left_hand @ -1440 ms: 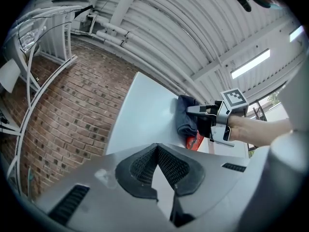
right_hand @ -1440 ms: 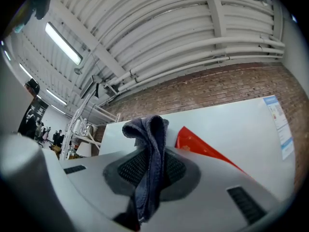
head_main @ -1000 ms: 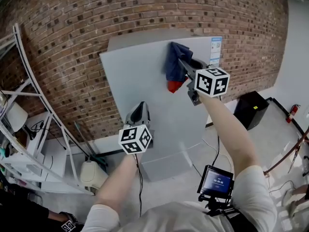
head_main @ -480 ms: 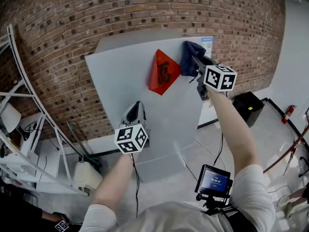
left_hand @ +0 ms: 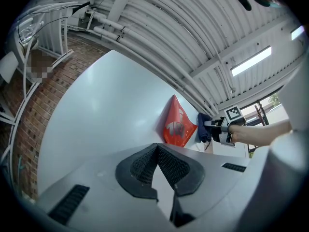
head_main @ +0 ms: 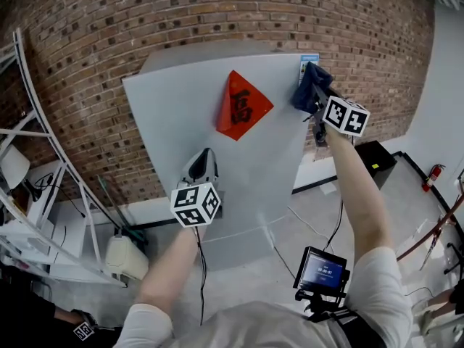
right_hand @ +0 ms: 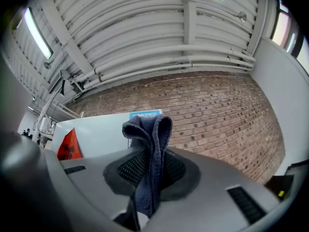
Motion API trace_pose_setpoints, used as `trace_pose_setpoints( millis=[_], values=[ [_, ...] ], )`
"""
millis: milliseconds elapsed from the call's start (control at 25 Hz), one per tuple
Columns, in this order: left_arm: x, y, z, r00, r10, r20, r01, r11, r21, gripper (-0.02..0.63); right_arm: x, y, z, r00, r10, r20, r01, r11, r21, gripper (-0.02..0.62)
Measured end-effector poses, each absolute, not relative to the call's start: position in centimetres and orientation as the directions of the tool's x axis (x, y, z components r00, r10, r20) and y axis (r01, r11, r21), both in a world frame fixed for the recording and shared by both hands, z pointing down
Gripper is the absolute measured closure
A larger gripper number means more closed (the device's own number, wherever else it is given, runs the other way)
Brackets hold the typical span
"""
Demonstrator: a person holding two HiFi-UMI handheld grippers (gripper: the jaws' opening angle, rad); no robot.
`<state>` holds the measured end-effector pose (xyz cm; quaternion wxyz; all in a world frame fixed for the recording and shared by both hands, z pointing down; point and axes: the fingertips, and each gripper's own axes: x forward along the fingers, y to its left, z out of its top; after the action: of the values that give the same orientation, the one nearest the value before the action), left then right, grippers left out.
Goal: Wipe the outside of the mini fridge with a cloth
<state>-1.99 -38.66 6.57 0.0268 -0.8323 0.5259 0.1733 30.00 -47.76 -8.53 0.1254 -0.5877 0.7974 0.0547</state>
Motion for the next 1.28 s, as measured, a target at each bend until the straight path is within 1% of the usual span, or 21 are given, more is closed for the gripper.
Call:
trace_pose_setpoints(
  millis=[160, 280, 480, 760, 960, 1120, 1280],
  values=[
    [-2.8, -38.4, 6.6, 0.369, -0.874, -0.315, -0.893, -0.427, 0.139, 0.603, 29.1, -46.5, -8.7, -0.286, -0.918, -0.276, -0.949, 0.311, -0.054, 0.537],
    [-4.3, -38.0, 6.4, 0.354, -0.88, -0.316, -0.901, -0.412, 0.137, 0.603, 26.2, -44.2, -8.0, -0.335, -0.898, -0.287, -0.934, 0.357, -0.027, 0.537],
    [-7.6, -37.2, 6.5, 0.332, -0.892, -0.306, -0.912, -0.387, 0.137, 0.603, 18.0, -40.9, -4.5, -0.455, -0.848, -0.271, -0.879, 0.477, -0.017, 0.537],
    [-12.6, -35.4, 7.3, 0.299, -0.914, -0.275, -0.932, -0.341, 0.122, 0.603, 5.3, -38.5, -0.9, -0.603, -0.771, -0.202, -0.79, 0.613, 0.02, 0.537],
    [-17.3, -34.9, 8.6, 0.241, -0.938, -0.247, -0.953, -0.277, 0.125, 0.603, -4.1, -37.9, 1.5, -0.697, -0.702, -0.145, -0.715, 0.696, 0.068, 0.537],
    [-20.2, -34.6, 9.4, 0.206, -0.951, -0.23, -0.963, -0.239, 0.128, 0.603, -10.7, -37.8, 3.4, -0.743, -0.662, -0.098, -0.669, 0.735, 0.111, 0.537],
    [-21.6, -34.8, 10.1, 0.192, -0.958, -0.214, -0.967, -0.222, 0.127, 0.603, -13.6, -38.7, 5.0, -0.738, -0.67, -0.076, -0.674, 0.726, 0.136, 0.537]
  ],
)
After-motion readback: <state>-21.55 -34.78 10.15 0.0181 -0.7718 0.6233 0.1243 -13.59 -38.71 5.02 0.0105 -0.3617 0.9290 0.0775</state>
